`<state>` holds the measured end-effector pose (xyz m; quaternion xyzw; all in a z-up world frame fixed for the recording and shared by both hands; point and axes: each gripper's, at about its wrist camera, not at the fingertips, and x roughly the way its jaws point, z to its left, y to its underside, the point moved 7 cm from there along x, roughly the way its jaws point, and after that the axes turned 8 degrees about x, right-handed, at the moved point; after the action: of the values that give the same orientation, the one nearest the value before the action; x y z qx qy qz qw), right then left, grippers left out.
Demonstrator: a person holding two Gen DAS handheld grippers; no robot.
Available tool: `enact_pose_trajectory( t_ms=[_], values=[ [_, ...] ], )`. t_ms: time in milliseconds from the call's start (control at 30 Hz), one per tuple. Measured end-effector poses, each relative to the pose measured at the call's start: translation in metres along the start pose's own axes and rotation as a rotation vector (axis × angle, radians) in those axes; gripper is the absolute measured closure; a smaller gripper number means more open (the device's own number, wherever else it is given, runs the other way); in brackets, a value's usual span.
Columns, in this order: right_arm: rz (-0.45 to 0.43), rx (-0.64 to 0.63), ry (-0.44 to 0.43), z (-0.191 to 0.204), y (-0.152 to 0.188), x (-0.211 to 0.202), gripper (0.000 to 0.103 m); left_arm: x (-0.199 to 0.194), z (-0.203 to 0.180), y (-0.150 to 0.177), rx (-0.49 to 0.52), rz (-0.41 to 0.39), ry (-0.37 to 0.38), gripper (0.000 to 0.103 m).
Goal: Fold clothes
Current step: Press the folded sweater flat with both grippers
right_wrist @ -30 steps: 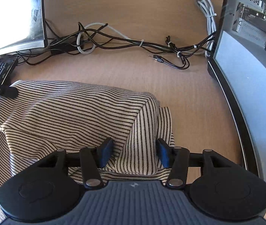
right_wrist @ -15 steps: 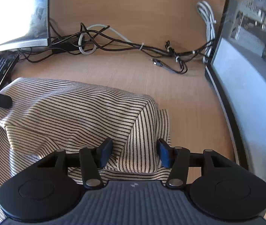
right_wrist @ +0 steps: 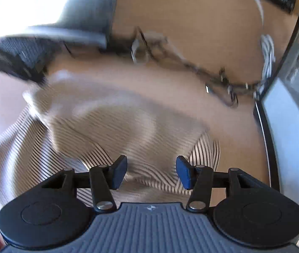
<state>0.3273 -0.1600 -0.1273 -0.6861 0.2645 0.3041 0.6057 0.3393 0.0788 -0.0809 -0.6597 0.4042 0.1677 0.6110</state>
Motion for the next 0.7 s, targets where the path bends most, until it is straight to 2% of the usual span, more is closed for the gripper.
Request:
enact_pose_trajectory(
  t_ms=[133, 200, 267, 400, 433, 567, 633, 700],
  values=[
    [0.011, 0.084, -0.020, -0.011, 0.000, 0.006, 0.053, -0.008, -0.017, 0.002, 0.048, -0.007, 0.008, 0.034],
    [0.003, 0.047, -0.008, -0.011, -0.001, 0.002, 0.053, -0.010, -0.026, 0.002, 0.081, -0.012, 0.000, 0.033],
    [-0.022, 0.024, 0.004, -0.011, -0.004, -0.004, 0.053, -0.012, -0.033, 0.002, 0.101, -0.015, -0.001, 0.030],
    [-0.092, 0.130, -0.002, -0.027, -0.010, -0.017, 0.053, -0.011, -0.040, 0.005, 0.103, -0.004, 0.018, 0.026],
    [-0.097, 0.159, -0.002, -0.031, -0.010, -0.017, 0.053, -0.009, -0.041, 0.006, 0.087, 0.008, 0.038, 0.025],
    [0.019, 0.186, 0.029, -0.038, 0.006, 0.006, 0.053, 0.004, -0.040, 0.014, -0.019, 0.063, 0.119, 0.024],
    [0.001, 0.195, 0.018, -0.038, 0.005, 0.004, 0.053, 0.006, -0.035, 0.014, -0.054, 0.067, 0.124, 0.024],
    [-0.030, 0.257, -0.030, -0.042, -0.001, -0.007, 0.052, 0.008, -0.029, 0.012, -0.108, 0.072, 0.146, 0.021]
  ],
)
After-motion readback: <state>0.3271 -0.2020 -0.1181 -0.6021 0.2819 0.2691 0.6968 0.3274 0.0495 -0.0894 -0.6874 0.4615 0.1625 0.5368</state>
